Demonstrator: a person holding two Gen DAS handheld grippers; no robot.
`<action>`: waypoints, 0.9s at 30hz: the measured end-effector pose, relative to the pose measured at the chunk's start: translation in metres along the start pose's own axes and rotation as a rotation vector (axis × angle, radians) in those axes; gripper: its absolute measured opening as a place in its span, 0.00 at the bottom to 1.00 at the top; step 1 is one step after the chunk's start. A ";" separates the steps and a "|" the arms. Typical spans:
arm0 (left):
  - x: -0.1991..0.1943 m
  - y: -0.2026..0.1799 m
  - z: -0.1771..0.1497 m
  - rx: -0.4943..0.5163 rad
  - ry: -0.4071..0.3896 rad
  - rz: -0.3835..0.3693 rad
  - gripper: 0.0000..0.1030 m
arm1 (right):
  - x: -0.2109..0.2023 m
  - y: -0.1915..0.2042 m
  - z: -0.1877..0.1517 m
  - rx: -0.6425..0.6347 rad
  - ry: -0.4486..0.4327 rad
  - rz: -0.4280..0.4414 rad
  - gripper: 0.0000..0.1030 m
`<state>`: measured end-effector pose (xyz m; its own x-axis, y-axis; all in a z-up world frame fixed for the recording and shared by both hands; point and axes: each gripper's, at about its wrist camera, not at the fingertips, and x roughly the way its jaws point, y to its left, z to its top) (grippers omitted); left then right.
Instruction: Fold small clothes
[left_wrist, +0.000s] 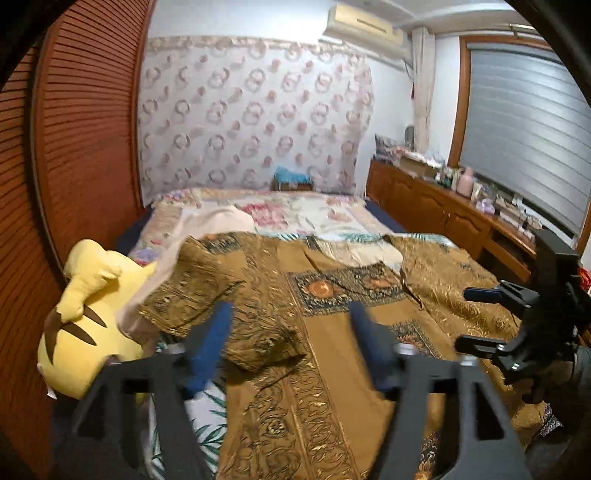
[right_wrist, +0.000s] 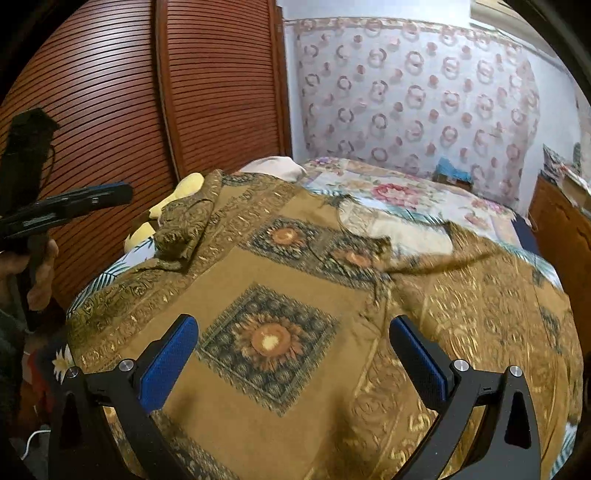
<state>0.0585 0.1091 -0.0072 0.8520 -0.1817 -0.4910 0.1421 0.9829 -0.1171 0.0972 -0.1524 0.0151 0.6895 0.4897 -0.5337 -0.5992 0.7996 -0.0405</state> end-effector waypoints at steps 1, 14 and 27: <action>-0.005 0.002 -0.001 -0.001 -0.017 0.010 0.79 | 0.003 0.001 0.003 -0.012 -0.003 0.005 0.97; -0.035 0.044 -0.032 -0.065 -0.054 0.157 0.81 | 0.087 0.053 0.066 -0.193 -0.025 0.156 0.72; -0.037 0.080 -0.067 -0.141 -0.005 0.225 0.81 | 0.193 0.125 0.099 -0.349 0.151 0.253 0.63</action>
<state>0.0041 0.1924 -0.0563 0.8570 0.0413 -0.5137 -0.1221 0.9847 -0.1245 0.1959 0.0766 -0.0096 0.4520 0.5777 -0.6797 -0.8603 0.4837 -0.1610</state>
